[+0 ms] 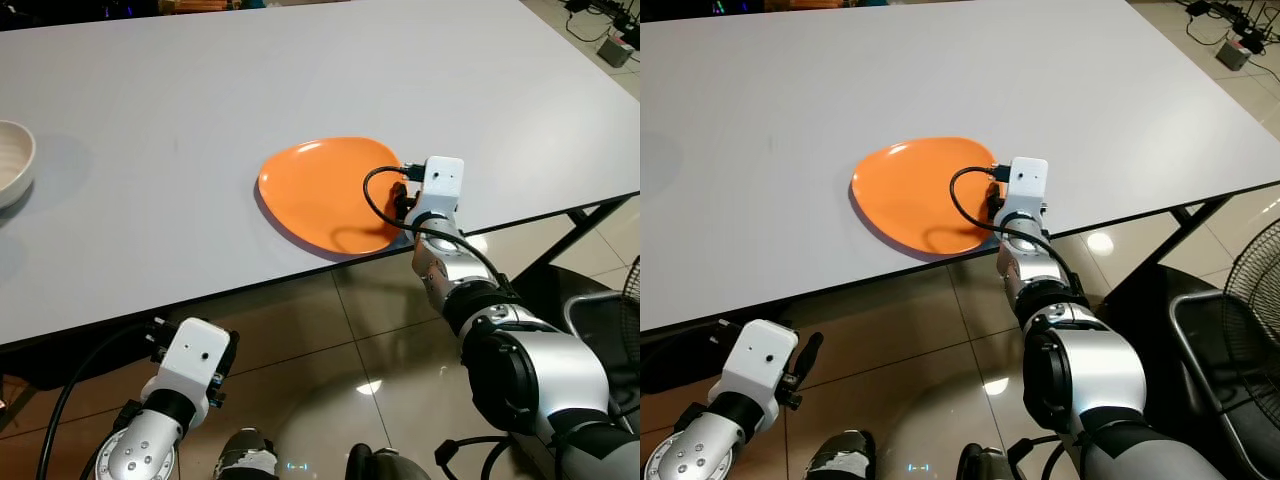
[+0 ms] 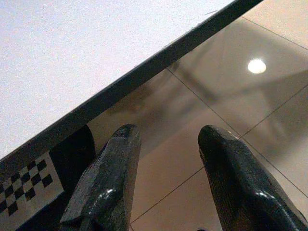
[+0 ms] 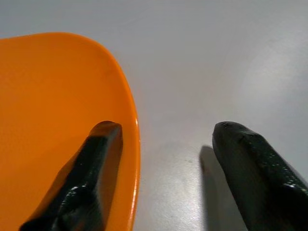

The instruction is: Setting the table

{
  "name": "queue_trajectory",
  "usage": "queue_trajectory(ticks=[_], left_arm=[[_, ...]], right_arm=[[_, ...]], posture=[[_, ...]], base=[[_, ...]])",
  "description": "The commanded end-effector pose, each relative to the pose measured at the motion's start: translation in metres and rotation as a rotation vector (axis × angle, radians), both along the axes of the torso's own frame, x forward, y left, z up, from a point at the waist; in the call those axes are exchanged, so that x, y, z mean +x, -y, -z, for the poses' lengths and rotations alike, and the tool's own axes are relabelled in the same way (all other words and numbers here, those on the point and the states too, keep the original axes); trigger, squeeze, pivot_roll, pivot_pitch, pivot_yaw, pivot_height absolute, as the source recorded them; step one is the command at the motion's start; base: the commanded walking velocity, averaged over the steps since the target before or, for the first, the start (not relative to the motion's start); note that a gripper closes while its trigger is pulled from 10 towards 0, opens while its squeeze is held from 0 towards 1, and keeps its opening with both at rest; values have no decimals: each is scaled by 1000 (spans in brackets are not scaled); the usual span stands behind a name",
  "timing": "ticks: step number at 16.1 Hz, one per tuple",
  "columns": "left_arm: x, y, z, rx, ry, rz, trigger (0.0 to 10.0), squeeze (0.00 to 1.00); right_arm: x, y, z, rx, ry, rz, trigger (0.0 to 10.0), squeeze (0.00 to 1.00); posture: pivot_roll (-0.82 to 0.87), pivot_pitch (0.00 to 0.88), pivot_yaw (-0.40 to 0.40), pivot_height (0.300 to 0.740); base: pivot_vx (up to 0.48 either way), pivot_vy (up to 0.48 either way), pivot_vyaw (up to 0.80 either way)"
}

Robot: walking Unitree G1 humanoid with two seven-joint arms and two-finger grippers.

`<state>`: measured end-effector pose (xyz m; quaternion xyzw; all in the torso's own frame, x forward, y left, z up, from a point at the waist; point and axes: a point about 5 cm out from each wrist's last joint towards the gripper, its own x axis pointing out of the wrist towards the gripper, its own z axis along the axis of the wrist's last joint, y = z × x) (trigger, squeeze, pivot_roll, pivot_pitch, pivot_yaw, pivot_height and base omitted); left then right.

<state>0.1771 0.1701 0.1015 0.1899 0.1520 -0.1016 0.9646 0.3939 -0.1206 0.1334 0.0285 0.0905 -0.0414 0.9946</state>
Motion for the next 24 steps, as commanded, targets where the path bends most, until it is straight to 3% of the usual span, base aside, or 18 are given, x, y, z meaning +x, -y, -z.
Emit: queue_trajectory(ticks=[1, 9, 18, 24], left_arm=[[-2, 4, 1, 2, -2, 10, 10000, 0], [2, 4, 2, 5, 4, 10, 10000, 0], [6, 6, 2, 8, 19, 22, 10000, 0], [9, 7, 2, 5, 27, 24, 10000, 0]], right_arm=[[-7, 1, 19, 8, -96, 3, 10000, 1000], [-5, 3, 15, 23, -77, 11, 10000, 1000], [-1, 10, 0, -45, 24, 56, 10000, 1000], [6, 11, -18, -25, 86, 57, 10000, 1000]], posture=[[436, 206, -64, 740], [432, 194, -68, 740], [430, 159, -72, 740], [419, 153, -76, 740]], base=[[0, 0, 0], [0, 0, 0], [0, 0, 0], [0, 0, 0]])
